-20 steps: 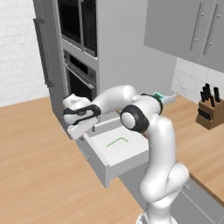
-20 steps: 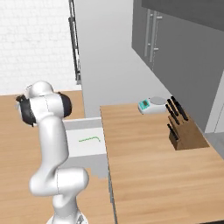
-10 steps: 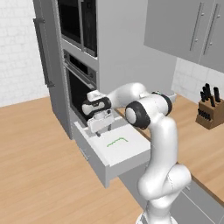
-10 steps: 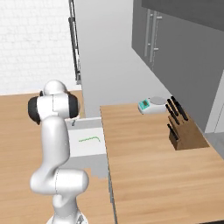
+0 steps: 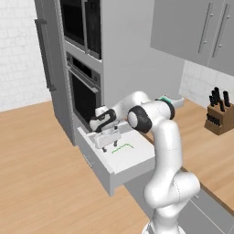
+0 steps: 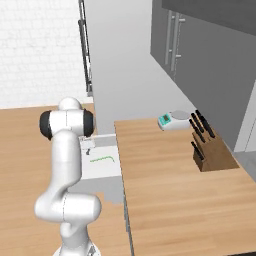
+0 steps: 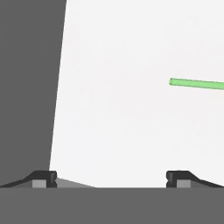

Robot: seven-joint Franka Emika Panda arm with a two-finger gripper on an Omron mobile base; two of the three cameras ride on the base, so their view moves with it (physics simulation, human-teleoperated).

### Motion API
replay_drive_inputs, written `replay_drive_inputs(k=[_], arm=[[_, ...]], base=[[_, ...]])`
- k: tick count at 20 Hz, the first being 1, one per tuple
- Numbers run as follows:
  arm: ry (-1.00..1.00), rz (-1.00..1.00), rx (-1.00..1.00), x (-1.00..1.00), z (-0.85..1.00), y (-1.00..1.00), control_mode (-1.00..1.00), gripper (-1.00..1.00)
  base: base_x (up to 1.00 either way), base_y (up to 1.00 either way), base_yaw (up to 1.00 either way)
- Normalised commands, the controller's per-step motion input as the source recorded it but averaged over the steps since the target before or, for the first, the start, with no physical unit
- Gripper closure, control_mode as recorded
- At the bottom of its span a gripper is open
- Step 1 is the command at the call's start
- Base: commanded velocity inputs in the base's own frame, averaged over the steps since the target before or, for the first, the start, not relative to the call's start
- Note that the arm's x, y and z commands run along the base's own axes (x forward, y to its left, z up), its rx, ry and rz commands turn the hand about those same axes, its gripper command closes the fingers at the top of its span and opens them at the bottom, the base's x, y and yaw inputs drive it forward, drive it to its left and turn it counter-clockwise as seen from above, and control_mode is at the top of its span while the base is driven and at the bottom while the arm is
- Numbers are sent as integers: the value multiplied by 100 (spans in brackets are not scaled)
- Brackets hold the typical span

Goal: Take a straw from the drawer in front and place it inside the glass cup on the dining counter.

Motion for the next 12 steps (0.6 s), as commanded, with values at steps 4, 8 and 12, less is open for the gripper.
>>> replay_drive_inputs(k=[4, 8, 12], arm=[[-8, 0, 4, 0, -53, 0, -100, -100], [-10, 0, 2, 0, -35, 25, -100, -100], [-8, 0, 0, -19, -28, 63, -100, -100]], base=[[0, 0, 0], [0, 0, 0], [0, 0, 0]])
